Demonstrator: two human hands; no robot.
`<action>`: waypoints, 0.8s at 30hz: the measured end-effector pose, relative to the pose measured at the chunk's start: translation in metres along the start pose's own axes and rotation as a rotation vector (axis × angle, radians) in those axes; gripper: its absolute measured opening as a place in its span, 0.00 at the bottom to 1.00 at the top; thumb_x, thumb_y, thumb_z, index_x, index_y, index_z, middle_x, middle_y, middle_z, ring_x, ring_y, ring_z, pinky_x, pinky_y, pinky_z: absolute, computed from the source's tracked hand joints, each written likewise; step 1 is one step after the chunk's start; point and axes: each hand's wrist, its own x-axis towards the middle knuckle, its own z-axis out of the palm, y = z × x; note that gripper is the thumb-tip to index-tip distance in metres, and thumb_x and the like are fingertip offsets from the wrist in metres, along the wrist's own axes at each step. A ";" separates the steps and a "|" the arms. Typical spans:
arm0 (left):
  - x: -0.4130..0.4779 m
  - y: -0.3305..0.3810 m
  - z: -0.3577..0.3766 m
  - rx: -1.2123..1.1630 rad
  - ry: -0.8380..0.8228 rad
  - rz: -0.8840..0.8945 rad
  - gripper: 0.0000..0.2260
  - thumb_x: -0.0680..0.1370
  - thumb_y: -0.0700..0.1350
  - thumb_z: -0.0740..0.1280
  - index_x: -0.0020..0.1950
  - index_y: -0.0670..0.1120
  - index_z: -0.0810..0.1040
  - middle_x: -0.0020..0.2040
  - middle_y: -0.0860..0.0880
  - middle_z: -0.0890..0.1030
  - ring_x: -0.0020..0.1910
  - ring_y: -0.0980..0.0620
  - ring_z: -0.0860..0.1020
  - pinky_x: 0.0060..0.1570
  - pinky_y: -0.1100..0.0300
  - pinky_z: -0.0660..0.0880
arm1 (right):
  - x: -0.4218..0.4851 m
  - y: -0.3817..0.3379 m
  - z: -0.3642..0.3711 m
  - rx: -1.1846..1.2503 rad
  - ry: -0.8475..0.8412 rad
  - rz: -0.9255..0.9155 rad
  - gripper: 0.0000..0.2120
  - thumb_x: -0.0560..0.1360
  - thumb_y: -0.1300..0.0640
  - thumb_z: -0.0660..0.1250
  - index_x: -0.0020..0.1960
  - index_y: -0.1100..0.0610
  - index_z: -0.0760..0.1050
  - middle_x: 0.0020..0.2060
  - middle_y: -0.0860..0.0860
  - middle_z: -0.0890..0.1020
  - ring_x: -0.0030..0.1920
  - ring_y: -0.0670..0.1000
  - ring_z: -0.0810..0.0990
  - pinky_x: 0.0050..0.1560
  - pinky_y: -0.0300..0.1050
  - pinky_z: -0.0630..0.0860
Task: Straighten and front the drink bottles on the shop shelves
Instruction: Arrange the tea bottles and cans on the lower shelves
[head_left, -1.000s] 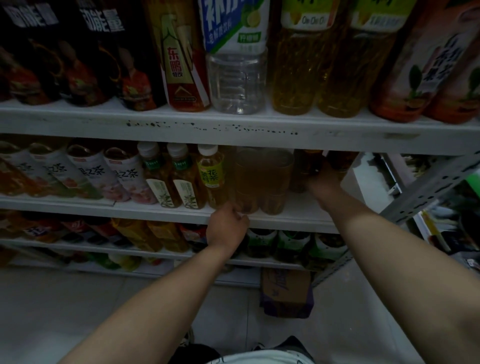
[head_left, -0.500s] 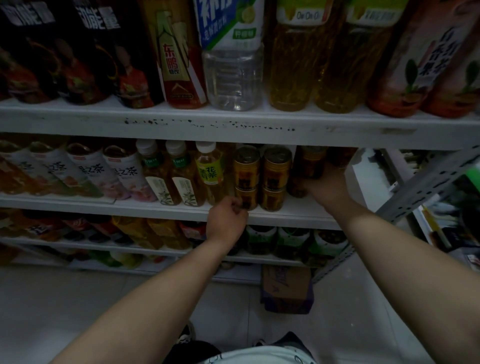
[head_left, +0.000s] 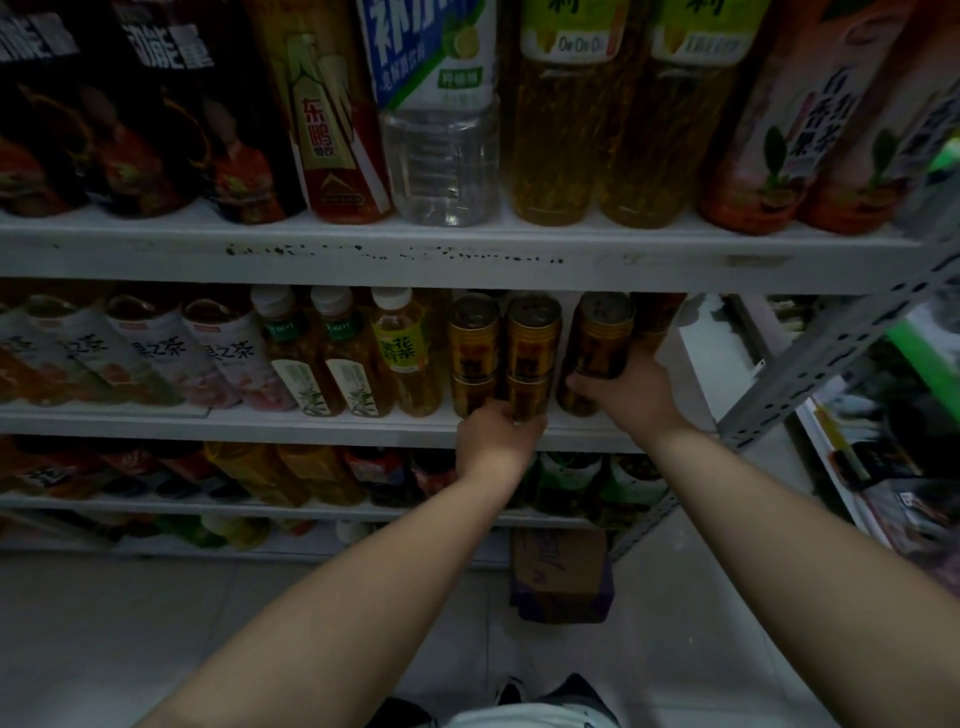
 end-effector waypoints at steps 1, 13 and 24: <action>-0.001 0.003 0.001 -0.025 0.014 -0.008 0.18 0.72 0.59 0.70 0.55 0.49 0.80 0.45 0.52 0.80 0.46 0.51 0.78 0.43 0.61 0.71 | -0.003 -0.002 -0.002 0.036 -0.013 0.007 0.28 0.65 0.50 0.78 0.62 0.53 0.73 0.58 0.50 0.79 0.58 0.49 0.77 0.55 0.40 0.70; -0.012 0.019 0.005 0.101 0.027 -0.031 0.21 0.77 0.61 0.62 0.44 0.44 0.81 0.44 0.45 0.81 0.45 0.44 0.79 0.37 0.58 0.66 | -0.025 -0.076 -0.004 -0.644 0.189 -0.906 0.13 0.73 0.57 0.66 0.56 0.61 0.78 0.50 0.58 0.80 0.48 0.61 0.78 0.41 0.49 0.75; -0.014 0.025 0.026 -0.073 0.097 -0.249 0.18 0.75 0.59 0.65 0.52 0.45 0.78 0.50 0.43 0.81 0.49 0.41 0.79 0.45 0.54 0.75 | 0.015 -0.106 0.004 -0.906 -0.119 -0.773 0.26 0.73 0.42 0.67 0.64 0.56 0.70 0.59 0.57 0.77 0.60 0.60 0.74 0.56 0.51 0.72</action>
